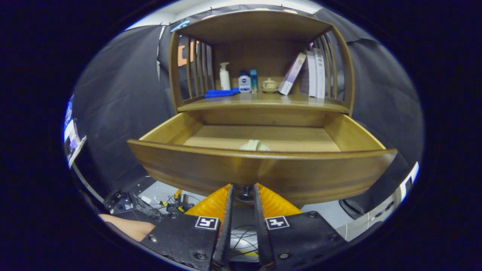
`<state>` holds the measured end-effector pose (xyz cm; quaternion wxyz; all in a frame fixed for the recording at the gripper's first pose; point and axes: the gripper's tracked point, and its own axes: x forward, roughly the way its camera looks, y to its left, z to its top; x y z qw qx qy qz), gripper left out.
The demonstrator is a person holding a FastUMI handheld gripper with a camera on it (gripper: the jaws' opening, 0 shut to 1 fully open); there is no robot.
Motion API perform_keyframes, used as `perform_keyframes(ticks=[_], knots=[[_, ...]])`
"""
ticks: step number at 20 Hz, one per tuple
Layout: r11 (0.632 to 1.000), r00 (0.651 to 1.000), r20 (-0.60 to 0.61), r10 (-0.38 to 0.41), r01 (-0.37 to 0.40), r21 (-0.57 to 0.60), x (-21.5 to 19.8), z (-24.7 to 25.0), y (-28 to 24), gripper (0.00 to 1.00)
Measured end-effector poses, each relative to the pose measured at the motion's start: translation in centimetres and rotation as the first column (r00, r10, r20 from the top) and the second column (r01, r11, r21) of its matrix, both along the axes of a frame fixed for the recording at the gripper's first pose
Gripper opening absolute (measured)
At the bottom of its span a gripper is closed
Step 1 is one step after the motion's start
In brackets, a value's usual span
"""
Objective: Pull open the drawer, take out the items inside it, and place them on the countertop above the cabinet.
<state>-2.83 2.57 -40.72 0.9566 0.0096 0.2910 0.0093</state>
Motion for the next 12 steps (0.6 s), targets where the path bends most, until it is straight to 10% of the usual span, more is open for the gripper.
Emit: perform_keyframes(ticks=[8,12], knots=[[0.99,0.986,0.083,0.142,-0.142,-0.008,2.5,7.4,3.4,0.87],[0.991,0.99,0.034,0.134,-0.133,-0.01,5.2,8.0,2.8,0.92]])
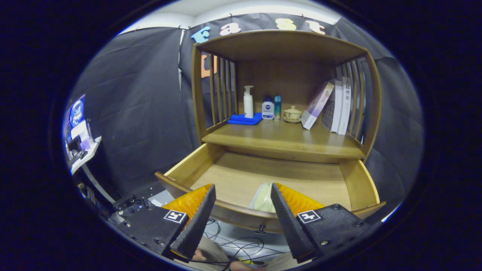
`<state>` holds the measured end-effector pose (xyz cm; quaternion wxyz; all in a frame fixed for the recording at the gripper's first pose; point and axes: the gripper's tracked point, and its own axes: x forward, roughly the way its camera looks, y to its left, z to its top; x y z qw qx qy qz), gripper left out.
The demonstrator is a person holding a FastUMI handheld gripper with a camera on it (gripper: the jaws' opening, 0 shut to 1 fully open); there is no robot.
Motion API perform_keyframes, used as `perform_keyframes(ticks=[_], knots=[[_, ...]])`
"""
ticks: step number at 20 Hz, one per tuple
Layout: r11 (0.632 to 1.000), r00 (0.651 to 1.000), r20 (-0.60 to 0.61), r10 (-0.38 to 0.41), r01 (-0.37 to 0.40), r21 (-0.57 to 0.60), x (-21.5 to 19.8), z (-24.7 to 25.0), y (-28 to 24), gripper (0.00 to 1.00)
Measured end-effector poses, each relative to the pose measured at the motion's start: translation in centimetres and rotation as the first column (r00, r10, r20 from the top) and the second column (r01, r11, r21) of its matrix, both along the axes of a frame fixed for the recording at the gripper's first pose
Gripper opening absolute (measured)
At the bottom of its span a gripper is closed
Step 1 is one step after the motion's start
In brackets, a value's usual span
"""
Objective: Pull open the drawer, take out the items inside it, and place them on the countertop above the cabinet.
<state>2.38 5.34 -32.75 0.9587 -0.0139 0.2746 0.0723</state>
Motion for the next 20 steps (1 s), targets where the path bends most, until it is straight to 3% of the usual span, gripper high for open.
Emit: perform_keyframes(ticks=[9,17,20], knots=[[0.993,0.974,-0.208,-0.087,0.068,-0.093,4.2,-3.9,-2.8,0.93],[0.978,0.898,-0.391,-0.204,0.168,-0.125,6.8,-8.5,-5.7,0.9],[0.983,0.867,-0.464,-0.182,0.164,-0.079,6.9,-10.1,-5.0,0.85]])
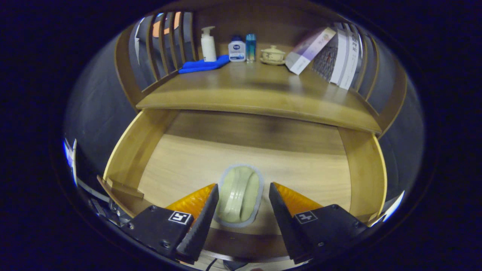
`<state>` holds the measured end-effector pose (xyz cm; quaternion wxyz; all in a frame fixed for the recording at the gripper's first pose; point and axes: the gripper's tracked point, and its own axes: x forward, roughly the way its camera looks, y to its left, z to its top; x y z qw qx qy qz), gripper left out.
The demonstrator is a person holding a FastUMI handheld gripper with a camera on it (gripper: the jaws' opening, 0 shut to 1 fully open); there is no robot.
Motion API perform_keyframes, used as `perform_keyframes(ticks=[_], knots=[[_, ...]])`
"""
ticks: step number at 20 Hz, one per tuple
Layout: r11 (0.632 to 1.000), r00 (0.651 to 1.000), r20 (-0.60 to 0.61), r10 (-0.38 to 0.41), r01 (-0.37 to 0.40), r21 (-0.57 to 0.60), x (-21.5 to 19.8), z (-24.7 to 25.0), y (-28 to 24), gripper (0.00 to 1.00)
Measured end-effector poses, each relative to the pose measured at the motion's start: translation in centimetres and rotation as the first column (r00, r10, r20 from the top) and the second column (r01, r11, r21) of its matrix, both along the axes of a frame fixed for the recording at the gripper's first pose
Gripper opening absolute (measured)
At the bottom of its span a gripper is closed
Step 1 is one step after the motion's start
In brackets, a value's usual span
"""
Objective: Pull open the drawer, take out the items inside it, and place them on the countertop above the cabinet.
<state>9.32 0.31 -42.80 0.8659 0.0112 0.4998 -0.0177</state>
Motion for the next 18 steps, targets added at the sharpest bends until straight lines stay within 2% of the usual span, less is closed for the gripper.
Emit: perform_keyframes(ticks=[2,6,11,14,18], knots=[[1.0,0.999,-0.049,-0.012,0.013,0.025,-0.2,-1.2,0.4,0.78],[1.0,0.999,-0.048,-0.022,0.021,-0.016,0.3,-1.5,0.1,0.74],[0.998,0.997,-0.054,-0.056,0.054,-0.04,0.4,-2.2,-0.4,0.47],[0.996,0.994,-0.062,-0.087,0.087,-0.006,0.4,-2.4,-0.3,0.31],[0.996,0.994,-0.065,-0.091,0.092,0.004,0.3,-1.8,-0.3,0.21]])
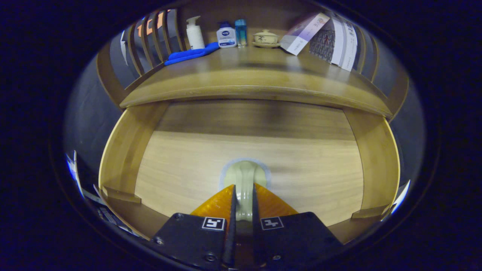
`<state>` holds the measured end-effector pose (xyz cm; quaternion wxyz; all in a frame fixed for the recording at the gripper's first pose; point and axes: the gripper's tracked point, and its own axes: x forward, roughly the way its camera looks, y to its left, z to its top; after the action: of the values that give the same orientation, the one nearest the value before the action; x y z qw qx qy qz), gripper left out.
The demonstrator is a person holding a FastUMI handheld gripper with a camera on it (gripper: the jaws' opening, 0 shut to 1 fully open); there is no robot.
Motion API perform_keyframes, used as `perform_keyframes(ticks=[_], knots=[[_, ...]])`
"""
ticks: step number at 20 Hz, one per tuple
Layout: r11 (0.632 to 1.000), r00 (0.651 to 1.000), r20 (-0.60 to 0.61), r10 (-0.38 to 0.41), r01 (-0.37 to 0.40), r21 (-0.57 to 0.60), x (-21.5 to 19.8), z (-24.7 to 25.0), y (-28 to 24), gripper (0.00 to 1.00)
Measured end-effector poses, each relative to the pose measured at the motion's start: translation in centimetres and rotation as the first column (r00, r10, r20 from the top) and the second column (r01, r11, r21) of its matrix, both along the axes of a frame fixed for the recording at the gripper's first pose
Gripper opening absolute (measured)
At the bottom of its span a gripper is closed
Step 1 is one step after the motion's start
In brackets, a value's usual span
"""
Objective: Pull open the drawer, take out the items inside it, and place them on the countertop above the cabinet.
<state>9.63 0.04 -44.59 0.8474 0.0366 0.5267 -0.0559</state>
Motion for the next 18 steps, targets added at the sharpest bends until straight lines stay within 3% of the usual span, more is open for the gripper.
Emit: perform_keyframes(ticks=[9,18], knots=[[0.999,0.997,0.077,-0.027,0.024,0.043,0.6,5.7,-0.4,0.2],[1.0,0.978,0.209,0.009,-0.007,-0.011,4.1,14.0,-1.3,0.2]])
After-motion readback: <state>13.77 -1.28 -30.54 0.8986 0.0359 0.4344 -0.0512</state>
